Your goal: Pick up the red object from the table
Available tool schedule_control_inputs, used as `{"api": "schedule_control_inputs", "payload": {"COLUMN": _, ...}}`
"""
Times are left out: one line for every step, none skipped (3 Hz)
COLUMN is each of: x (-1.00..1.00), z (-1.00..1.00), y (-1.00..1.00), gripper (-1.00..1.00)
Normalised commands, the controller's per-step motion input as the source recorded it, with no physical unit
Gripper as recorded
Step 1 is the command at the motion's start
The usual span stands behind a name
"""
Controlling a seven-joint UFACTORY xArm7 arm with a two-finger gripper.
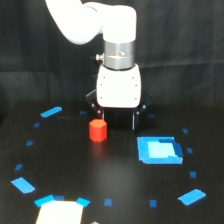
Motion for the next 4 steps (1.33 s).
{"api": "schedule_control_inputs", "payload": {"x": -1.0, "z": -0.54, "y": -0.18, "gripper": 0.32}}
{"api": "schedule_control_inputs", "payload": {"x": -1.0, "z": 0.04, "y": -0.35, "gripper": 1.0}}
{"api": "schedule_control_inputs", "payload": {"x": 0.55, "z": -1.0, "y": -0.85, "gripper": -1.0}}
{"api": "schedule_control_inputs", "payload": {"x": 0.78, "z": -1.0, "y": -0.56, "gripper": -1.0}}
